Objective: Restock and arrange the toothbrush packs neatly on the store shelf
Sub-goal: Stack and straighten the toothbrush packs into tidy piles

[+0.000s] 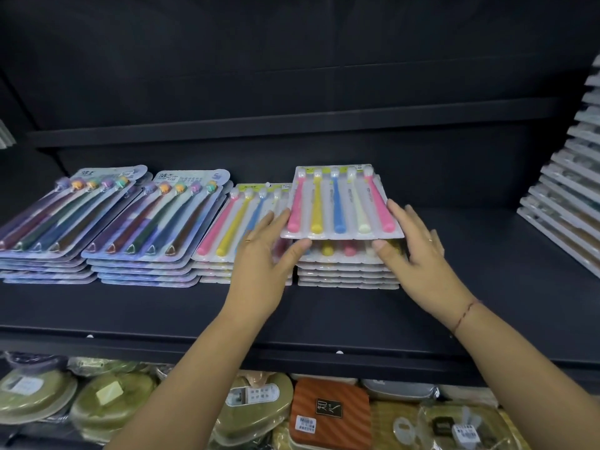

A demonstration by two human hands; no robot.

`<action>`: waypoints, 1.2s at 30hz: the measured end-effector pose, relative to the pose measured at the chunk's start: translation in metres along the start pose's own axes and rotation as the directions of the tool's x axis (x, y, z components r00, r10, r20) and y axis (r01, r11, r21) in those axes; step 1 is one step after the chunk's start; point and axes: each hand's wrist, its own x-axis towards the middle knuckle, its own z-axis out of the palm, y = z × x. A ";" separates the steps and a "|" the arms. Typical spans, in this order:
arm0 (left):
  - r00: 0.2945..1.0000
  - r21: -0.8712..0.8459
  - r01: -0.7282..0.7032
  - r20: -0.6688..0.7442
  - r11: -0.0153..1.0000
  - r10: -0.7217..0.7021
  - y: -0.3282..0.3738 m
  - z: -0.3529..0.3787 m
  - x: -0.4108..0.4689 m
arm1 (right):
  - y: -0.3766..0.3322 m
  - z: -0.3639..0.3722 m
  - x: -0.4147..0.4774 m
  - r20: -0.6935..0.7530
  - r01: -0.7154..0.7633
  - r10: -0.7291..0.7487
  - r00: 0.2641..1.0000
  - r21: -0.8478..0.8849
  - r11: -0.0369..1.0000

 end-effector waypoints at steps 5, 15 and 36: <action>0.993 -0.091 0.084 -0.079 0.992 -0.091 -0.013 -0.043 0.003 | -0.039 0.025 0.017 0.091 0.105 -0.090 0.992 -0.177 0.979; 0.969 0.080 0.246 -0.059 0.966 -0.242 -0.055 -0.104 0.009 | -0.101 0.069 0.052 0.221 0.190 -0.079 0.972 -0.542 0.818; 0.996 0.426 0.072 0.022 0.902 -0.090 -0.073 -0.086 0.019 | -0.045 0.021 0.027 0.344 0.259 -0.104 0.933 -0.441 0.859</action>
